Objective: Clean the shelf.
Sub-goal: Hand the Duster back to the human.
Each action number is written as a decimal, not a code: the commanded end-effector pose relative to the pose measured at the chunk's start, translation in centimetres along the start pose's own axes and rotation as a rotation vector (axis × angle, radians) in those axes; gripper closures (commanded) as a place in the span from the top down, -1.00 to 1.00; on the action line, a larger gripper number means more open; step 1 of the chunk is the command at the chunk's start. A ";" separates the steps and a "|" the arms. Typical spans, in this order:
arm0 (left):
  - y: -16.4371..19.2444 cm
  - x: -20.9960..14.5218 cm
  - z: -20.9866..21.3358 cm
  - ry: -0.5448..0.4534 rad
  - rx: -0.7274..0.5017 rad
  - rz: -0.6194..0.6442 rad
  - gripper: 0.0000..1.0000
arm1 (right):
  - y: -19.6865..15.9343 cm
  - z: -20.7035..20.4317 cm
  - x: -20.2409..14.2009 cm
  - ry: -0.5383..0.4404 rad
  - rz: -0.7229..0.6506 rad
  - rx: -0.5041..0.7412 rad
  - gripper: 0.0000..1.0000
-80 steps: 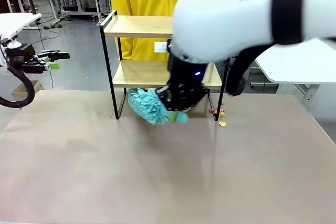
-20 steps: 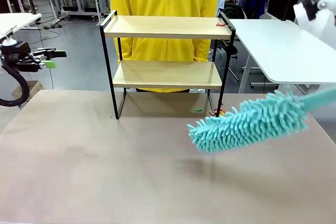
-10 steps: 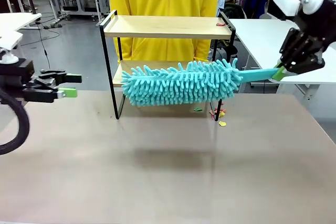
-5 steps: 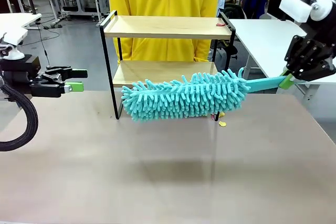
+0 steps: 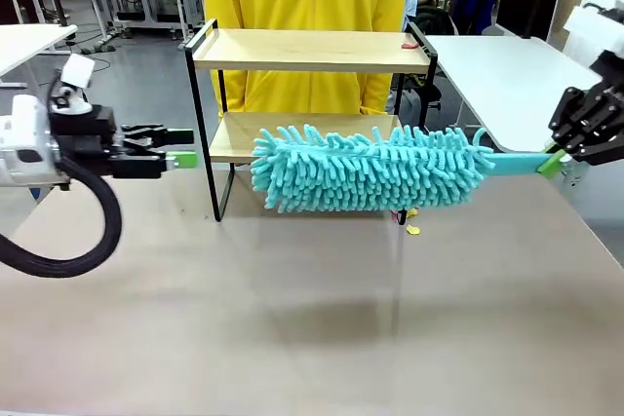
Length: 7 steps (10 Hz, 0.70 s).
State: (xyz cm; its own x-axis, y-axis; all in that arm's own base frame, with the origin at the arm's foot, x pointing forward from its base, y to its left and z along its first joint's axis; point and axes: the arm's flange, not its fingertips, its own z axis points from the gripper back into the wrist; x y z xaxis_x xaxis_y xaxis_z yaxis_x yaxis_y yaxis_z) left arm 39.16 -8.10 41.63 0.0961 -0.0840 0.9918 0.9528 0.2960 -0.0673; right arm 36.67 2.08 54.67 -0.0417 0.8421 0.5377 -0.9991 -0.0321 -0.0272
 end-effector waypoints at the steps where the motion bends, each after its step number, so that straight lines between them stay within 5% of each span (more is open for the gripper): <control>1: -3.7 -1.4 -1.5 -0.033 0.008 -0.039 1.00 | -0.1 -0.8 -1.3 -0.023 -0.002 0.008 -0.74; 4: -5.8 -0.7 -2.9 -0.062 -0.049 -0.071 1.00 | -0.4 -1.5 -2.2 0.065 -0.009 0.017 -0.74; 7: -5.9 -2.0 -2.1 -0.059 -0.123 -0.049 1.00 | -0.3 -1.4 -2.3 0.039 -0.044 0.022 -0.74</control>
State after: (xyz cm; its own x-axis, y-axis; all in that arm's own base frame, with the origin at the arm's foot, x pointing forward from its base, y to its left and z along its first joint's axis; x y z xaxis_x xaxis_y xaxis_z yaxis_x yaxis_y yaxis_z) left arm 38.21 -13.45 41.60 0.0421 -0.0500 0.9979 0.9794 0.1996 -0.0313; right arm 37.11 1.25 52.20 -0.0002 0.8718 0.4899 -0.9998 -0.0096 0.0167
